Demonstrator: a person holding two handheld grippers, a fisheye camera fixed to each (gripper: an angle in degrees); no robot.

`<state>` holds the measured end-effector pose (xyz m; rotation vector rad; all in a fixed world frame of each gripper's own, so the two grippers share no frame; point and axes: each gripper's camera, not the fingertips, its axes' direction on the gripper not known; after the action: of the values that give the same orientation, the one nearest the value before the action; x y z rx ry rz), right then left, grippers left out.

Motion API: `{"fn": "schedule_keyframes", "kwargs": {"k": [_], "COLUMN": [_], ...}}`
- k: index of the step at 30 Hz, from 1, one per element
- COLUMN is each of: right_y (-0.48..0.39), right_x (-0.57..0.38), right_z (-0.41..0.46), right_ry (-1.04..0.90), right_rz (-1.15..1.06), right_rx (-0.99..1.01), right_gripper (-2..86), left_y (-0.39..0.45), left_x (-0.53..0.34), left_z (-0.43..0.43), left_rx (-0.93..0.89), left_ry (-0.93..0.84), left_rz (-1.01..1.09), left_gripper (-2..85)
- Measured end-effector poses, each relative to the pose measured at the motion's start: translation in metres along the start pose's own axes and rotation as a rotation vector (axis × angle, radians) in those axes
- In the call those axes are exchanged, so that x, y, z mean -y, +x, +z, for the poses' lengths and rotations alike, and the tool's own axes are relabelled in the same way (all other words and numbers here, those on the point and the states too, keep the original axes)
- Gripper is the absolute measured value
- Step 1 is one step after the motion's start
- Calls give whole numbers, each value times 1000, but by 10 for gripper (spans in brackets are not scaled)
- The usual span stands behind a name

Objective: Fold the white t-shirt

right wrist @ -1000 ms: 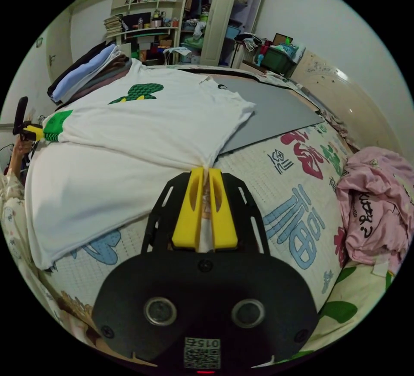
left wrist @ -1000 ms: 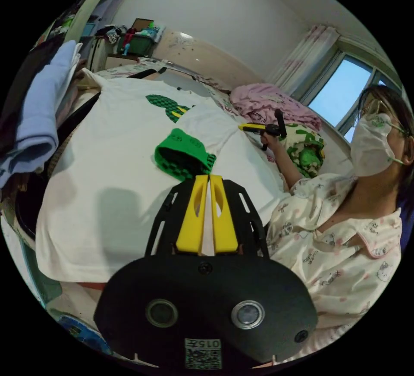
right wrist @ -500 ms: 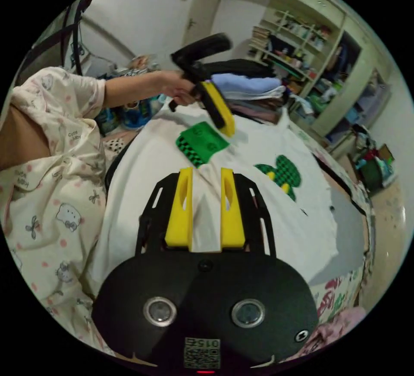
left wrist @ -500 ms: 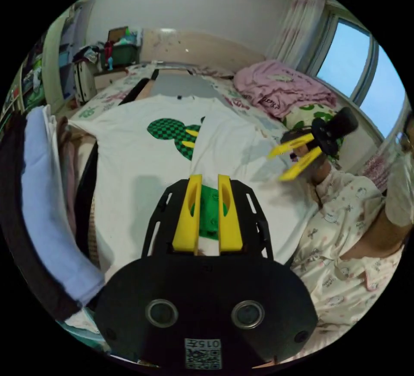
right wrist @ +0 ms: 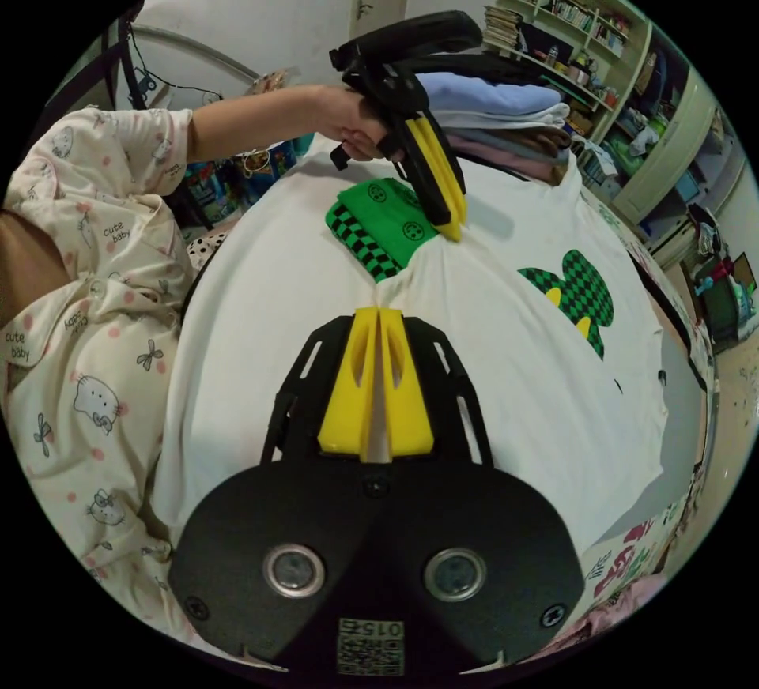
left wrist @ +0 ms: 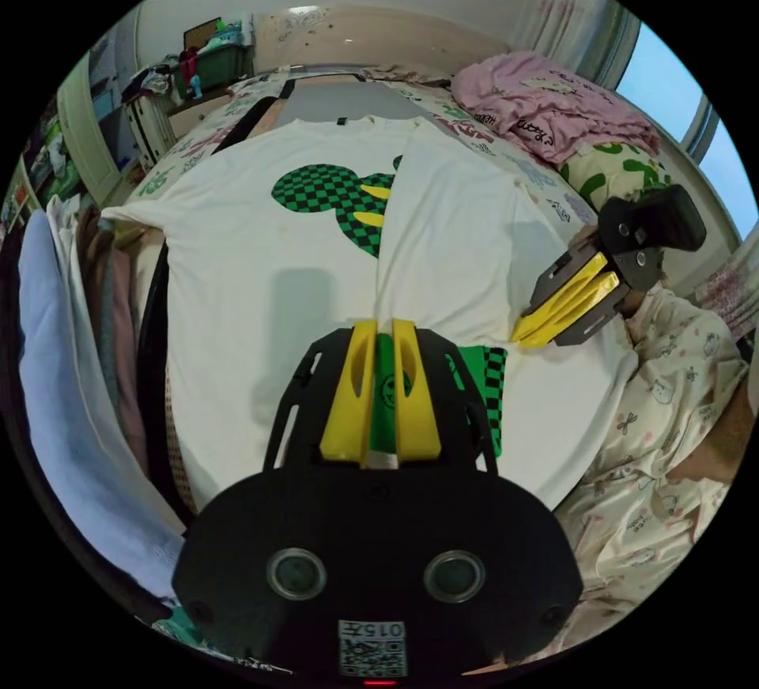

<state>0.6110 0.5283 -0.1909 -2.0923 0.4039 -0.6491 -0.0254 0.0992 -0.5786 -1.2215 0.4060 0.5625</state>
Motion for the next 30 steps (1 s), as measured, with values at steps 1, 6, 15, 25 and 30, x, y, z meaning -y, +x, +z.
{"fn": "schedule_keyframes", "kwargs": {"k": [1,6,15,25,30], "right_y": [-2,-25,-10,-35,-42], "right_x": [-3,2,39,45,62], "right_z": [0,-19,-17,2,-2], "right_ry": [-5,-27,63,40,41], "right_rz": [0,-39,24,9,15], "right_rx": [-10,-131,20,36,49], "right_gripper": [-3,51,4,-6,-6], "left_y": [3,10,-74,-240,-244], "left_x": [-3,-24,-32,53,70], "left_z": [0,-7,-133,-24,1], "left_rx": [12,67,203,275,340], "left_ry": [5,49,429,270,379], "left_rz": [12,7,-305,-881,-1029], "left_gripper": [24,63,89,113,49]}}
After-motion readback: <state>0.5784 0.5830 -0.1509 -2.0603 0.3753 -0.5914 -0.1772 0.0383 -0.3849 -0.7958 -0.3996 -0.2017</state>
